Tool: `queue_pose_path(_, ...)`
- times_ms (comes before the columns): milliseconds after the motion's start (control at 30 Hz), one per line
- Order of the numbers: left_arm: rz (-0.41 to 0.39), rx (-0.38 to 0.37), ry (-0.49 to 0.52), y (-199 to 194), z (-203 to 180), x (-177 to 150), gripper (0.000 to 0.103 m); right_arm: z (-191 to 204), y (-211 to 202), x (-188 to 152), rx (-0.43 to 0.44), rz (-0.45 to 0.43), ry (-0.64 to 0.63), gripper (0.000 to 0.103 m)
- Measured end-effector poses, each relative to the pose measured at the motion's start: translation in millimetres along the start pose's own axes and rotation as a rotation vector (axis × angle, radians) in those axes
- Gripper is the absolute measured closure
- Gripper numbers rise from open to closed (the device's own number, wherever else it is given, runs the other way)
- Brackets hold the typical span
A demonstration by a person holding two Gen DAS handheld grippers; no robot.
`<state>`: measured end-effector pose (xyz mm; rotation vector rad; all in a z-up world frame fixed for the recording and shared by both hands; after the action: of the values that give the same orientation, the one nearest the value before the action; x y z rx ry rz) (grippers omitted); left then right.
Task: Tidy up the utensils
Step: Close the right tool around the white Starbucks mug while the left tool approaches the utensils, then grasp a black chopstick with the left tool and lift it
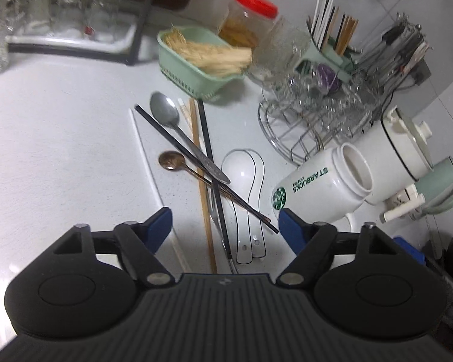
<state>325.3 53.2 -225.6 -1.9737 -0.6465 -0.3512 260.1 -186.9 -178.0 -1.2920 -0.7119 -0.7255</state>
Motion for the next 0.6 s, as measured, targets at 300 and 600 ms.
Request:
queue_pose_path(300,0.130,-0.028,0.063,38,9,-4,0.048,10,39,23,-0.023,-0.015,-0.011,0.004)
queue_pose_path(600,0.203,-0.063,0.119,62,10,-8,0.065,19,76,32,-0.069,0.006,-0.052,0.013)
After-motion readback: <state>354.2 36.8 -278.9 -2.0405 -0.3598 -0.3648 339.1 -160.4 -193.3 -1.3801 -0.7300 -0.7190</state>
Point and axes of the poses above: each gripper's, at about its wrist camera, not at the fingertips, and y roughly the way its jaws point, z to its left, x to its top, the point moved 7 cm from there along y, roughly the way its jaws point, and after that the axes turned 2 degrees about -y, right-handed, at the moved point
